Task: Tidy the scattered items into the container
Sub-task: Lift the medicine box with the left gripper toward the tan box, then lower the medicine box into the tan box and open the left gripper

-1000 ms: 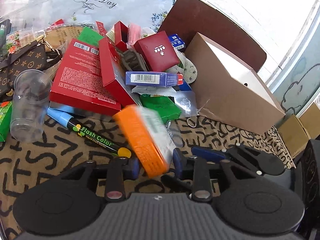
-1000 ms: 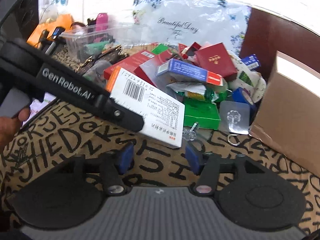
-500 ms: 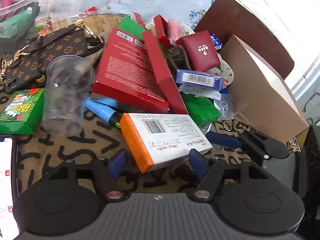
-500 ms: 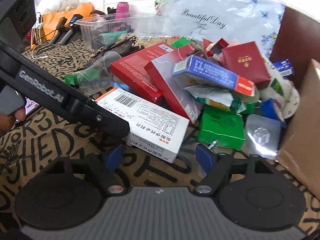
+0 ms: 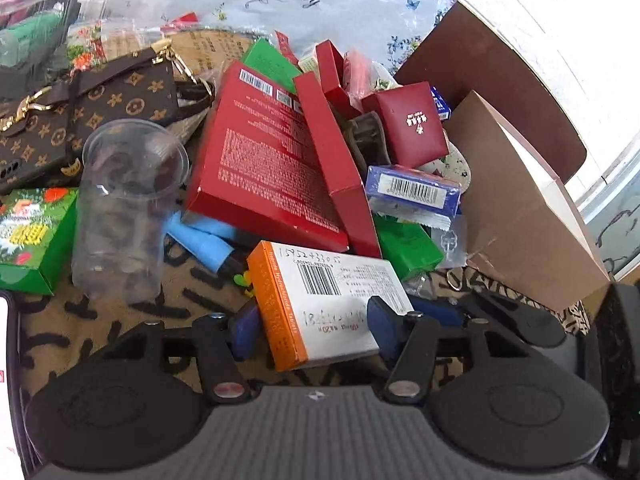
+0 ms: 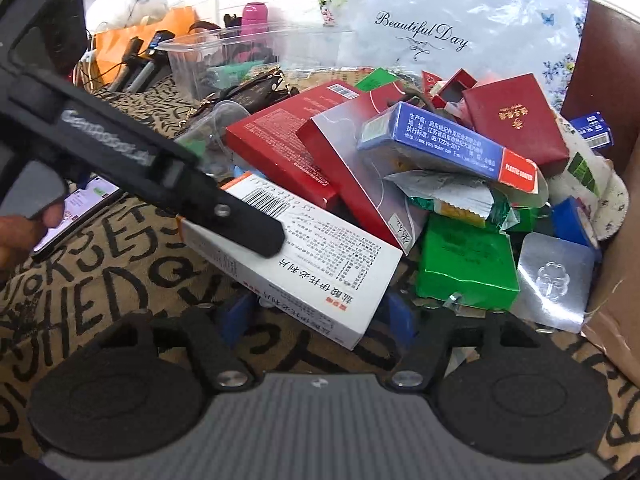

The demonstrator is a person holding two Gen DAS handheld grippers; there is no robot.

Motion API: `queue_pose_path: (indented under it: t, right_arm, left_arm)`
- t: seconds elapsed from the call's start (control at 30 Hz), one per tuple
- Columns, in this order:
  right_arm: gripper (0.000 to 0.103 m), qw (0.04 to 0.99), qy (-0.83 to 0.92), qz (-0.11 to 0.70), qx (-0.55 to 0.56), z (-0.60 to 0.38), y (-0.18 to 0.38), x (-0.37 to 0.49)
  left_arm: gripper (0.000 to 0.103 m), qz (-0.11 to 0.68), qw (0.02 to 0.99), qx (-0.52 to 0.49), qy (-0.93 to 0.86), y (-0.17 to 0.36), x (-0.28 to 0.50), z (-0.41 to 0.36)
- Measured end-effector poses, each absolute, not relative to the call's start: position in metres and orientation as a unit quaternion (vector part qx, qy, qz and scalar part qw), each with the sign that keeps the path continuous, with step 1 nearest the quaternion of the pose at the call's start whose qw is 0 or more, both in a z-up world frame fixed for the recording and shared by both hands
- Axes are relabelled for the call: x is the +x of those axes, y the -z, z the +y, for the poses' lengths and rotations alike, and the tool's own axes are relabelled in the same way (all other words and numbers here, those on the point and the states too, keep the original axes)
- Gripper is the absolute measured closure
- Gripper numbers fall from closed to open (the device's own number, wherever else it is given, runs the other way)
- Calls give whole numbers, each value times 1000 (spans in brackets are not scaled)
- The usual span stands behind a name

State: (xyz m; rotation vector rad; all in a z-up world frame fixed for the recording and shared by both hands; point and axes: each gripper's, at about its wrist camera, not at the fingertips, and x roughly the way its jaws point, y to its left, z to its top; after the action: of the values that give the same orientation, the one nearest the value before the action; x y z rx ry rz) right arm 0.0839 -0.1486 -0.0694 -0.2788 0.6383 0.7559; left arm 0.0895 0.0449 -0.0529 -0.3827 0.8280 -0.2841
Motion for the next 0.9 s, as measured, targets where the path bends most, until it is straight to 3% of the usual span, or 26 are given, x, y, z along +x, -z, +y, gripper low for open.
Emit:
queue_pose_path:
  t: [0.1,0.47,0.9]
  right_arm:
    - [43,873,-356,308,-130,-151,66,79]
    - [45,910,-316,247,-109,-185,24,39]
    - [45,971,-145,179,-69,-291,-47,67]
  left_arm:
    - [54,385,893,-182,142,45,82,47]
    - [54,323,907,-168,210,-6,66,20]
    - [56,247,901,-117,337,-72,134,-112]
